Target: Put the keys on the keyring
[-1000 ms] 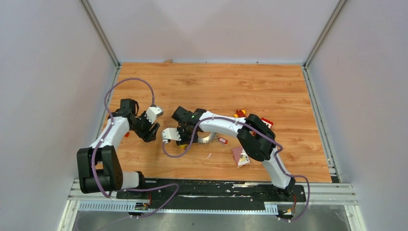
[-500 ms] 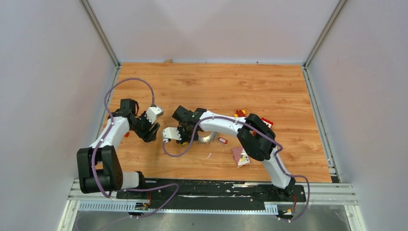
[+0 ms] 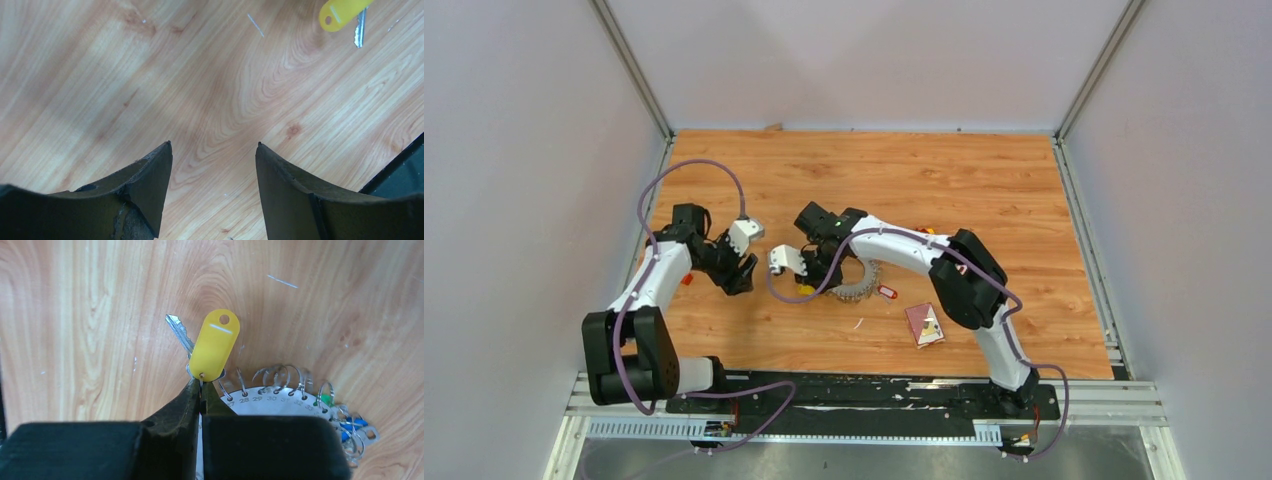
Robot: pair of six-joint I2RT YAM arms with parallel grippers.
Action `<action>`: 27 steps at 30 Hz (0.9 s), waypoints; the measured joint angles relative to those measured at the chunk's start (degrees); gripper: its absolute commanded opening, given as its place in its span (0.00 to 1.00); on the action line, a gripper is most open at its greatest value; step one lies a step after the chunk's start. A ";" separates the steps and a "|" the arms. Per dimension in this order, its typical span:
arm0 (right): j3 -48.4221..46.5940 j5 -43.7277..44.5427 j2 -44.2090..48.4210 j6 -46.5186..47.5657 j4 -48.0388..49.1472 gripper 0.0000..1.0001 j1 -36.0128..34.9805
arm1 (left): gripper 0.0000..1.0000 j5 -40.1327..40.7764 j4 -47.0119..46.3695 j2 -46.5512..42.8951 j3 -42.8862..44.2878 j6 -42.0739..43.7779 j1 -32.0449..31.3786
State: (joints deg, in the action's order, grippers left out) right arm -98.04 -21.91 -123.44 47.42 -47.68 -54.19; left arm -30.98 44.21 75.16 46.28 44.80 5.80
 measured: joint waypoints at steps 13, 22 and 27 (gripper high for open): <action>2.73 -18.32 13.05 -14.91 4.28 0.00 10.51 | 0.67 -12.98 0.26 -4.48 2.23 0.02 0.00; 12.39 -27.58 22.01 -33.79 18.05 0.00 18.25 | 0.62 -24.41 -3.23 -10.21 4.07 -3.19 -3.89; 17.53 -30.99 25.05 -44.33 26.91 0.00 21.31 | 0.62 -29.31 -17.92 -15.26 -0.26 -11.43 -10.78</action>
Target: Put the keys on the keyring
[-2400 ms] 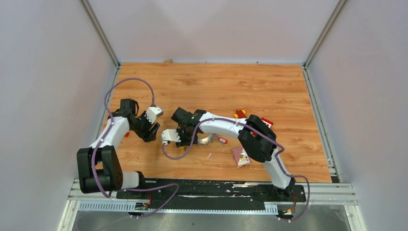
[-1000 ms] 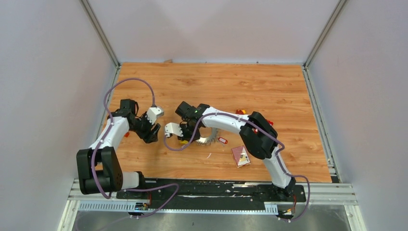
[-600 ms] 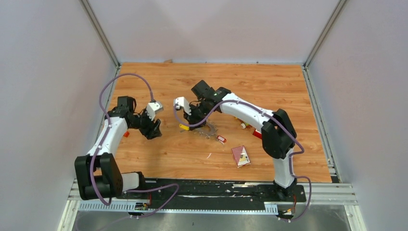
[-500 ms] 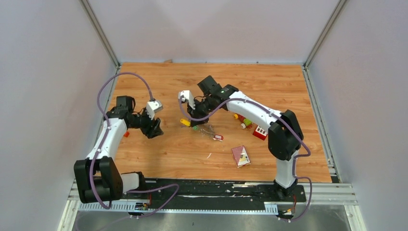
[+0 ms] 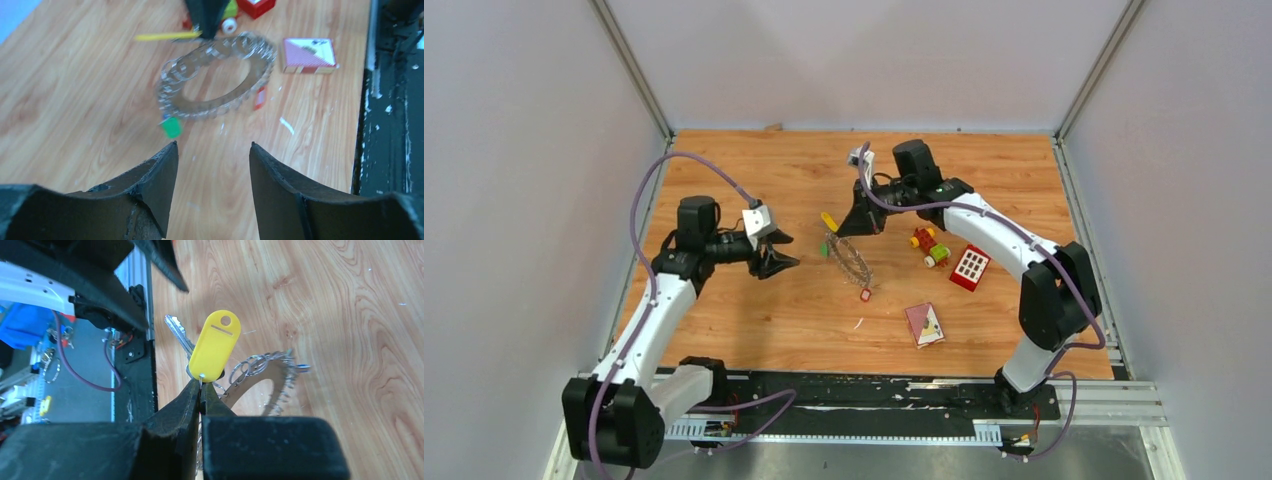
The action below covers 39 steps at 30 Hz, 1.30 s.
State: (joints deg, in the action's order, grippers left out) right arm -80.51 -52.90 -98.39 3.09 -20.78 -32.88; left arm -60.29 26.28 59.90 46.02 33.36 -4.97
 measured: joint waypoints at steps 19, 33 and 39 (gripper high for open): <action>10.03 -5.57 5.29 -19.89 19.52 0.00 4.72 | 0.49 5.92 -51.91 7.41 -8.66 -20.28 -19.32; 13.09 -7.06 5.81 -26.86 27.50 0.00 6.54 | 0.45 12.55 -59.10 9.62 -9.55 -24.65 -20.94; 13.18 -7.41 5.92 -27.80 28.50 0.00 6.71 | 0.36 11.89 -60.26 12.11 -9.99 -25.57 -21.00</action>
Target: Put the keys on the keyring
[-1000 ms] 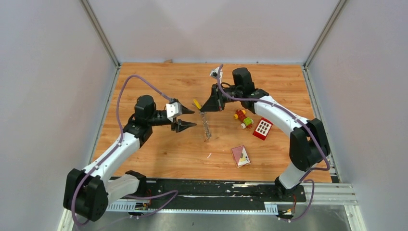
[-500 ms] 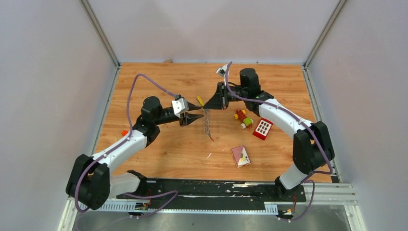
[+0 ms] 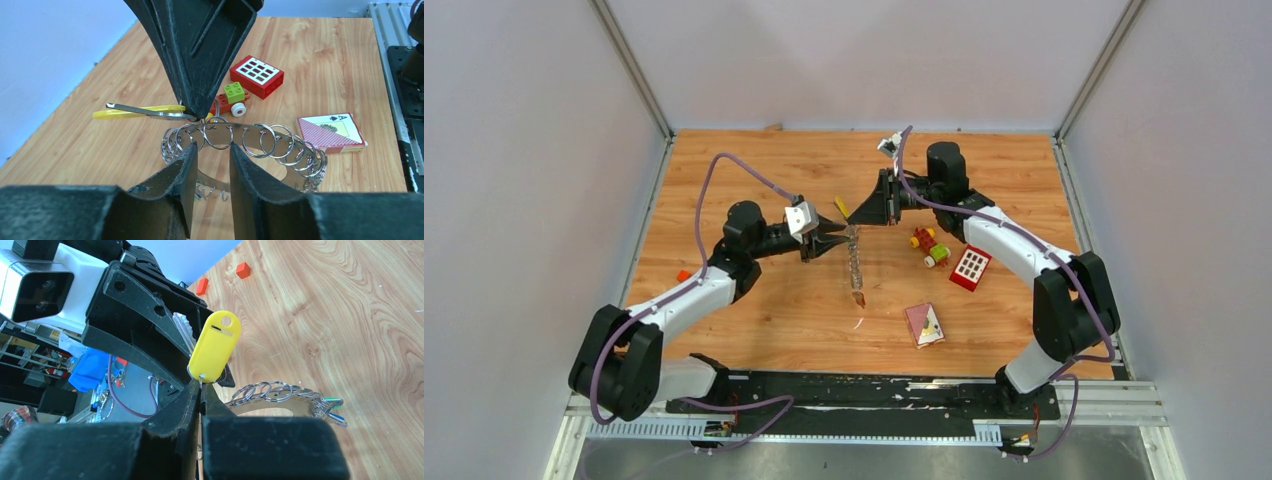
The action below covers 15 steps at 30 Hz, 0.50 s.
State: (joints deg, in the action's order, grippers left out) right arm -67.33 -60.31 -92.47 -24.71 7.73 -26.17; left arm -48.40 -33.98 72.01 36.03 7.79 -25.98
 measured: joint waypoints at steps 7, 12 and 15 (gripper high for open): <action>0.00 -0.28 0.00 -0.55 0.31 0.00 0.13 | 0.36 -5.92 -3.58 0.85 -0.39 -0.83 -0.02; 0.02 -0.26 0.22 -0.57 0.33 0.00 0.48 | 0.36 -12.90 -11.28 0.85 -3.34 -3.30 -0.09; 0.02 -0.26 0.70 -0.57 0.33 0.00 0.76 | 0.37 -15.96 -12.68 0.85 -3.41 -4.04 -0.15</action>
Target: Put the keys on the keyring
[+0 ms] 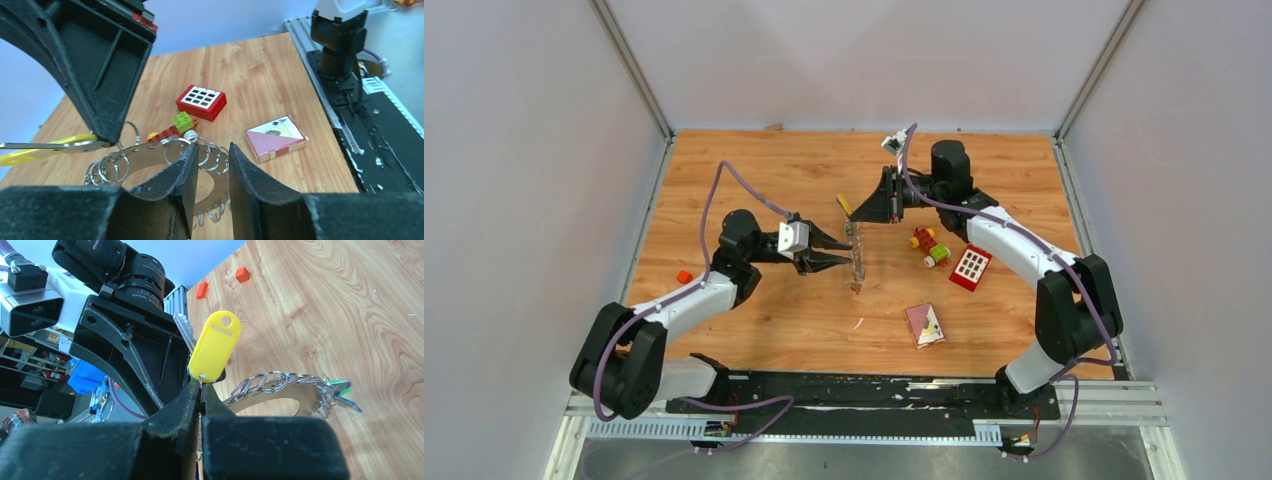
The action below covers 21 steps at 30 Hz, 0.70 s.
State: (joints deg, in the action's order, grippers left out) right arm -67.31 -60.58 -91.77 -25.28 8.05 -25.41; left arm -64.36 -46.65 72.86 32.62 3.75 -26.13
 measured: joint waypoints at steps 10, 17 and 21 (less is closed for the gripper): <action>0.35 -0.02 1.01 0.00 0.07 0.00 0.00 | 0.43 5.14 4.48 -3.50 0.00 3.08 -0.02; 0.94 -0.04 1.22 0.02 0.59 0.00 0.00 | 0.42 12.59 2.67 -2.86 0.00 3.04 -0.02; 0.94 -0.04 1.22 0.00 0.81 0.00 0.07 | 0.42 15.08 -0.55 -0.04 -0.11 0.63 -0.02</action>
State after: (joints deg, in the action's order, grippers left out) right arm -66.37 -60.62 -90.54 -25.28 8.86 -25.34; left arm -49.28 -47.20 72.82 32.51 4.38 -26.15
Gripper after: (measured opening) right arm 0.032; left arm 0.421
